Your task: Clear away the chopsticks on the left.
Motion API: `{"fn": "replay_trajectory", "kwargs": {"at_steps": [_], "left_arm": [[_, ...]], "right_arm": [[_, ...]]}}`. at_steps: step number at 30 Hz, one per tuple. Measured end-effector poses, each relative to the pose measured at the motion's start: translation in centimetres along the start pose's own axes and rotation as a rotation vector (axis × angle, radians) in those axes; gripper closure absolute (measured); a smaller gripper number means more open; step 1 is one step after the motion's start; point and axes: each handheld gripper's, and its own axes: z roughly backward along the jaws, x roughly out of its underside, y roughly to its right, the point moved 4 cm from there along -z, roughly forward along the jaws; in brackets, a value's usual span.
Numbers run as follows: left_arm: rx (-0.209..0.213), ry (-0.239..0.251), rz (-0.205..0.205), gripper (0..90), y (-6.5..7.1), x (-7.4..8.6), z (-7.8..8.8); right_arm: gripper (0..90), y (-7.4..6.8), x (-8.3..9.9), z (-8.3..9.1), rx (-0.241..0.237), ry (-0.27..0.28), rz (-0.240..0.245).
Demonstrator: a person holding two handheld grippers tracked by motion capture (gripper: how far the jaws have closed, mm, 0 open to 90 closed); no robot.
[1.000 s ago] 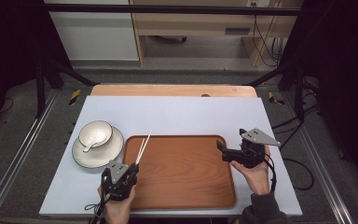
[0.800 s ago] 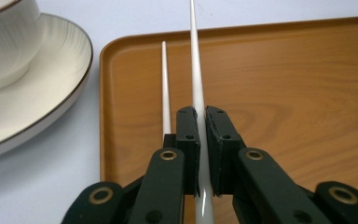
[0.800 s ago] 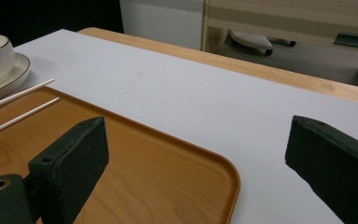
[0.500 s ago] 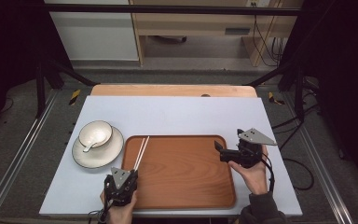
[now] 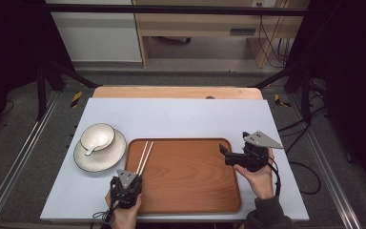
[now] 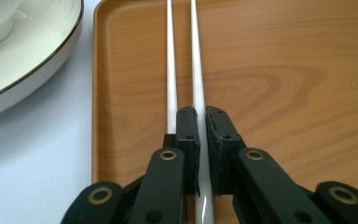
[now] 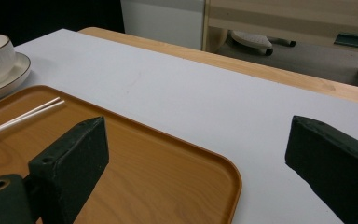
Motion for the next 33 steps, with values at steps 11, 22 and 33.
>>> {"fn": "replay_trajectory", "kwargs": {"at_steps": [11, 22, 33], "left_arm": [[-0.001, -0.012, -0.012, 82.7, 0.1, -0.1, -0.2], [0.064, 0.042, -0.026, 78.0, 0.0, -1.2, 1.1], [0.26, 0.101, -0.13, 55.8, -2.0, -5.8, 3.5]], "right_arm": [[6.2, 0.0, -0.1, 0.0, 0.002, 0.002, 0.005], [6.2, 0.1, -0.1, 0.1, 0.007, 0.004, 0.003], [6.2, 0.1, -0.2, 0.3, 0.01, 0.01, -0.004]]}}
